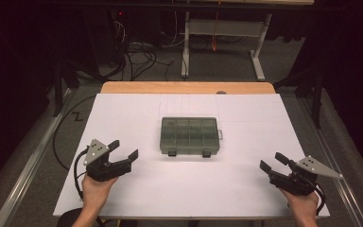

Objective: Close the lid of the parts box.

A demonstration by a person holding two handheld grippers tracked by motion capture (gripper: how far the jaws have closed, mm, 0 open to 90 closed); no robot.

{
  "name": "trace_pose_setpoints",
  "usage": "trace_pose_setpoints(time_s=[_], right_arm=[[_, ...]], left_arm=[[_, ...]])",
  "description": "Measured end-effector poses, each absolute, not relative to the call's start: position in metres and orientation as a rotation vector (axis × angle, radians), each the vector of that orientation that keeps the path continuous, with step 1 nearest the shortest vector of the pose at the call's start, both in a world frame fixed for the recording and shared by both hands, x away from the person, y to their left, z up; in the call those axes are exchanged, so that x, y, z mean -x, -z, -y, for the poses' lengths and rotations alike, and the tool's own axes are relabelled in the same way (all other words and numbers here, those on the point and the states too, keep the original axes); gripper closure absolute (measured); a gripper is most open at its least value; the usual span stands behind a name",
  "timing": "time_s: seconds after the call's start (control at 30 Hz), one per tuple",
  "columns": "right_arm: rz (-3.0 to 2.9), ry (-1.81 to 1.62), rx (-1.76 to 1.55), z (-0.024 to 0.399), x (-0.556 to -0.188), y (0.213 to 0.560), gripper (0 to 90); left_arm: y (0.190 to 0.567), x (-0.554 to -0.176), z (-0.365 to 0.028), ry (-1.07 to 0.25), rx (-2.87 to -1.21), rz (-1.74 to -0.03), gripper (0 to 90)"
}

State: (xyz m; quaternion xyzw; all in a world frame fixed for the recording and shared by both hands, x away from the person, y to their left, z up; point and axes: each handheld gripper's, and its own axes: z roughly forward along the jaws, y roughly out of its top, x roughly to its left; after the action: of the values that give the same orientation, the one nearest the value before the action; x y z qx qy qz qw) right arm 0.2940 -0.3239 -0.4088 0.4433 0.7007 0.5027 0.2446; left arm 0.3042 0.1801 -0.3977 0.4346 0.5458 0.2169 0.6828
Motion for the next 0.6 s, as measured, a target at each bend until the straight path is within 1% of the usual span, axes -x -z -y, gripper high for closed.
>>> trace_pose_setpoints(time_s=[0.33,0.6], right_arm=[[-1.917,-1.359,-1.194,0.322,-0.289,0.418,29.3],[-1.980,-1.330,-1.150,0.311,-0.288,0.426,29.1]], left_arm=[[0.408,-0.298,-0.179,-0.493,-0.976,-1.231,19.7],[0.415,-0.299,-0.178,-0.497,-0.988,-1.239,19.7]])
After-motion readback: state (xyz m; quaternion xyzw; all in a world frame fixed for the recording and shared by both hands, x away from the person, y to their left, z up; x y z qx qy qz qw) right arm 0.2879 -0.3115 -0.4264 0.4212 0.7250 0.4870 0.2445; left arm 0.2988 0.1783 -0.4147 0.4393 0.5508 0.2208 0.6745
